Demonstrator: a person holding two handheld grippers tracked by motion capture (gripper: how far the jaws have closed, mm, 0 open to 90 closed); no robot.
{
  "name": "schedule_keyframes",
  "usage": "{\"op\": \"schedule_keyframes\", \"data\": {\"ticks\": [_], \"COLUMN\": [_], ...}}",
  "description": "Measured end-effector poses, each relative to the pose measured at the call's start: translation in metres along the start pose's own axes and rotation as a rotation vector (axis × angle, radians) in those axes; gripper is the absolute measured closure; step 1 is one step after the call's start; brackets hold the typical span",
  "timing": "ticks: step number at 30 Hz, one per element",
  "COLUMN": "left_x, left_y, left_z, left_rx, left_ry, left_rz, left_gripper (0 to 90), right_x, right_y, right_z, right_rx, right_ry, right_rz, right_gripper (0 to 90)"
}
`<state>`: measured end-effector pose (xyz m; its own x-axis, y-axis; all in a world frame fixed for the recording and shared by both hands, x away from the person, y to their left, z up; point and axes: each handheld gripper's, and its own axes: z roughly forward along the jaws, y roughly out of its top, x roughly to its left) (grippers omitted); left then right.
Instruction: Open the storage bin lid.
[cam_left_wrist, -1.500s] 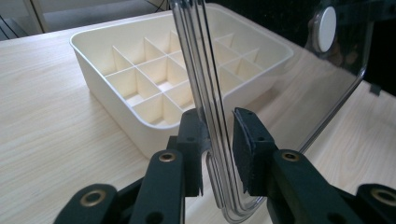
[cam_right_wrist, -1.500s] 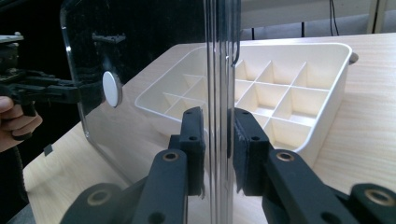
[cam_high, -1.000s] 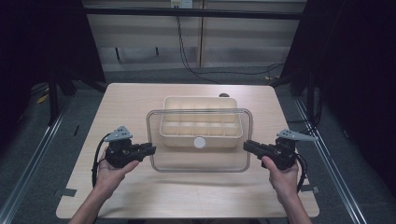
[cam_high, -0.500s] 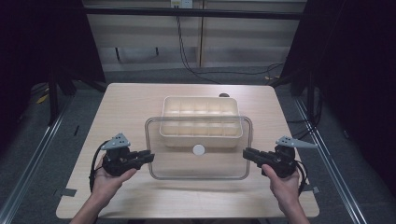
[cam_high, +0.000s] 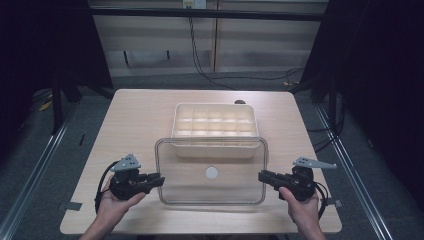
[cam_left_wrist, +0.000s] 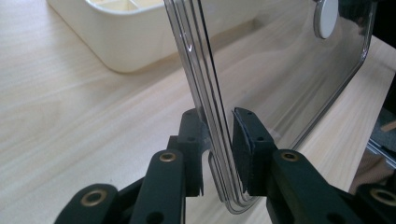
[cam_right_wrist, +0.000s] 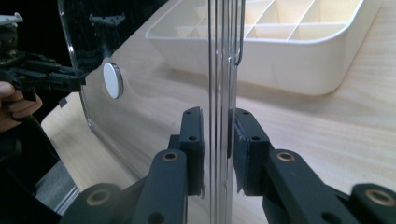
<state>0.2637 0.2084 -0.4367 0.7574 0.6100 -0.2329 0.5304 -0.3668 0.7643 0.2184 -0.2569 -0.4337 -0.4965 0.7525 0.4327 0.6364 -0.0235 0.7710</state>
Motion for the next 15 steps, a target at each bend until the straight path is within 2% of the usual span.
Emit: {"op": "schedule_keyframes", "data": {"ticks": [4, 9, 11, 15], "left_x": [-0.003, -0.007, -0.01, -0.009], "left_y": [-0.008, -0.014, -0.016, -0.017], "left_z": [0.002, 0.002, 0.003, 0.004], "left_rx": [0.028, 0.04, 0.053, 0.049], "left_ry": [-0.001, -0.01, -0.005, -0.012], "left_rz": [-0.006, -0.008, 0.009, 0.003], "left_gripper": [73.2, 73.2, 73.2, 72.9], "right_x": [0.001, 0.0, 0.003, 0.003], "right_y": [-0.007, -0.015, -0.019, -0.024], "right_z": [0.001, 0.001, 0.001, 0.002], "right_rx": [0.015, 0.035, 0.047, 0.063], "right_ry": [0.0, 0.002, -0.014, -0.022], "right_rz": [0.004, 0.021, 0.005, 0.004], "right_gripper": [75.7, 75.2, 74.5, 74.3]}}
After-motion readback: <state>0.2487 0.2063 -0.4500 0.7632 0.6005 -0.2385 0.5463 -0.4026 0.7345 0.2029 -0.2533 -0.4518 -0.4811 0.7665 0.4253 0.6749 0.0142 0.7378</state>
